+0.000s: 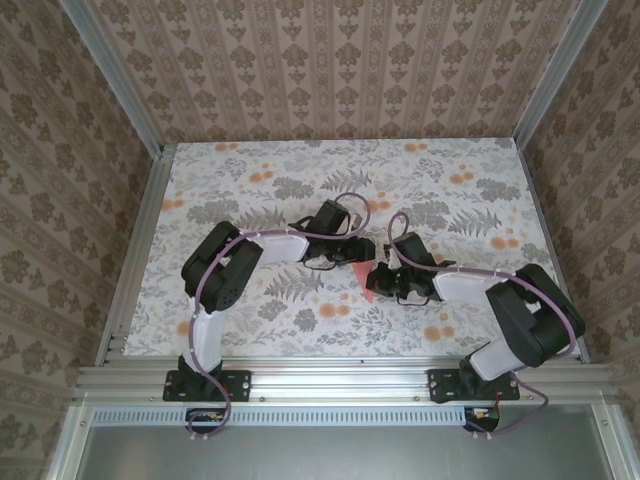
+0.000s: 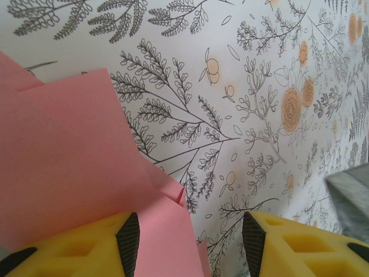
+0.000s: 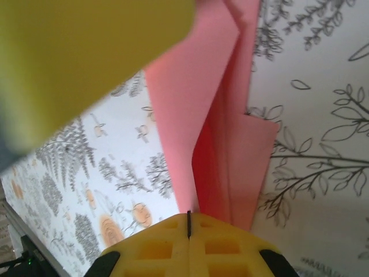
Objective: Fold a paper plane with a square sheet of paper (pick it up from the middle)
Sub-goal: Fold the wing for the fifth time at the center of the table.
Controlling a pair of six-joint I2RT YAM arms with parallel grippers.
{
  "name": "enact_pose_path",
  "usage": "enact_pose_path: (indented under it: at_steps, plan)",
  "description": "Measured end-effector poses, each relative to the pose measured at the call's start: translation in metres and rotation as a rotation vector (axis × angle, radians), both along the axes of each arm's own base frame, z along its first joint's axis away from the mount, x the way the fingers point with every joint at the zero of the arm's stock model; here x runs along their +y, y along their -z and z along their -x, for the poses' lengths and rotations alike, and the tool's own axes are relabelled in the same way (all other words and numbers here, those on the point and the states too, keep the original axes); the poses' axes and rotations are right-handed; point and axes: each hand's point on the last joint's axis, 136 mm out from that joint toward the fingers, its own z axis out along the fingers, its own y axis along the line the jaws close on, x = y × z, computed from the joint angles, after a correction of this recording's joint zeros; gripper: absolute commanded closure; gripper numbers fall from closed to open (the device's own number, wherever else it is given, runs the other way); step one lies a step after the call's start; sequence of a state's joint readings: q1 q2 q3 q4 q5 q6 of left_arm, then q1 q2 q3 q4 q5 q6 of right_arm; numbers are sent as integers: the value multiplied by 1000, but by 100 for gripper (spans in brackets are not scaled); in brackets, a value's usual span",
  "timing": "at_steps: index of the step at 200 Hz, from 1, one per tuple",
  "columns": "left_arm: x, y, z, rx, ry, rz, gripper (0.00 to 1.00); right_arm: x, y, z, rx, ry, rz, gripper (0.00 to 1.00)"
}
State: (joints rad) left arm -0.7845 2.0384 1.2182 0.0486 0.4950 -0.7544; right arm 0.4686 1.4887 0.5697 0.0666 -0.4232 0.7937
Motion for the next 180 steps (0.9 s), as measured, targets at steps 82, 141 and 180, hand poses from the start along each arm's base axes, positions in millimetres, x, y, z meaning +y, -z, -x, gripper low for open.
enact_pose_path:
  at_steps: [82, 141, 180]
  plan:
    - [-1, 0, 0, 8, 2, -3, 47, 30, -27, 7, -61, -126, -14, 93]
    - [-1, 0, 0, 8, 3, -3, 47, 16, 1, 16, -7, -136, 121, 93]
    - [-1, 0, 0, 5, 6, -4, 47, 8, 6, 17, -4, -133, 170, 93]
